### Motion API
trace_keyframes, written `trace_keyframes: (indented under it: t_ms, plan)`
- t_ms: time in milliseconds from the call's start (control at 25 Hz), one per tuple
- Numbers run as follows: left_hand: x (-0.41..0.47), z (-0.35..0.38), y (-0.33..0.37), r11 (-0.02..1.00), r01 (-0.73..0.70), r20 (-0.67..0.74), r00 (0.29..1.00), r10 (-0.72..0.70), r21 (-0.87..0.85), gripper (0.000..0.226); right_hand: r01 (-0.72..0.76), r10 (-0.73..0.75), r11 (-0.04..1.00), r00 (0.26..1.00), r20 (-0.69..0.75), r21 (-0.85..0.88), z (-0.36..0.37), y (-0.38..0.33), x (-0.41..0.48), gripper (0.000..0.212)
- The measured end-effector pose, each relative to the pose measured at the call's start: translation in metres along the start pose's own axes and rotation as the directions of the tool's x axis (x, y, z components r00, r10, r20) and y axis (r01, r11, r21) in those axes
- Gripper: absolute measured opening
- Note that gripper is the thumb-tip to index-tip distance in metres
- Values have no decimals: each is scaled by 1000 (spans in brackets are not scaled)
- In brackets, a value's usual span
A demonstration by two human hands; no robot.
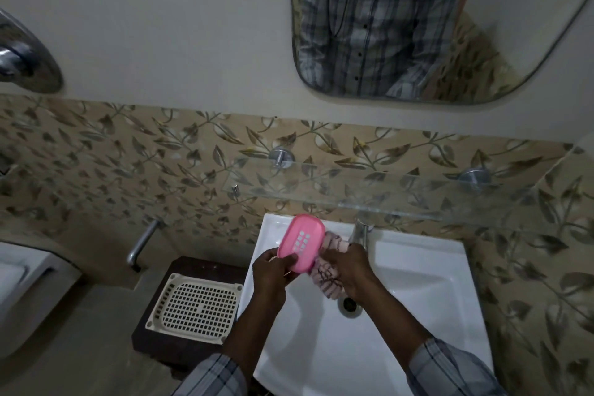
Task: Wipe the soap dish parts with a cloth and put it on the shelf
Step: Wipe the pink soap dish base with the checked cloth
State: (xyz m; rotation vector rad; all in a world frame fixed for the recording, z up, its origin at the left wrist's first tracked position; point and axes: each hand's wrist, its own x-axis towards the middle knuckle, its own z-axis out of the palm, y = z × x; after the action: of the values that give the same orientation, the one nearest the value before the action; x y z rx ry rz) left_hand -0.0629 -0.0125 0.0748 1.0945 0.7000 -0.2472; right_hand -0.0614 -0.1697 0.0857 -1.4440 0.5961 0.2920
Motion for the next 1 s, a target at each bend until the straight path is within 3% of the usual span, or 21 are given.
trace_keyframes:
  t_ms: [120,280,400,480,600,760,880,920,1000]
  plan:
    - [1,-9,13,970,168,132,980,-146,-177,55,19,-22,998,998,51,55,-5,9,-1,17]
    - [0,-15,15,969,203,253,939,-233,138,61,-33,8,974,994,111,226,-13,11,3,18]
    - [-7,-5,7,964,181,352,904,-241,196,57,-23,-8,986,982,189,163,-13,13,1,22]
    - [-11,0,3,959,201,338,905,-259,199,58,-5,-20,992,980,196,128,-15,10,-1,25]
    - [-12,0,-1,960,192,348,902,-255,204,60,136,-136,991,985,105,15,-25,3,-1,21]
    - [-5,7,4,965,101,350,919,-184,241,57,316,-315,949,949,-17,12,-35,-15,4,25]
    - [3,9,4,968,56,358,923,-143,244,56,417,-418,878,907,50,-237,-39,-30,9,14]
    - [7,7,1,973,47,363,923,-129,227,52,411,-411,871,910,61,-267,-41,-31,12,22]
    - [13,1,-4,982,73,365,922,-134,175,51,368,-372,917,928,5,-157,-49,-31,15,32]
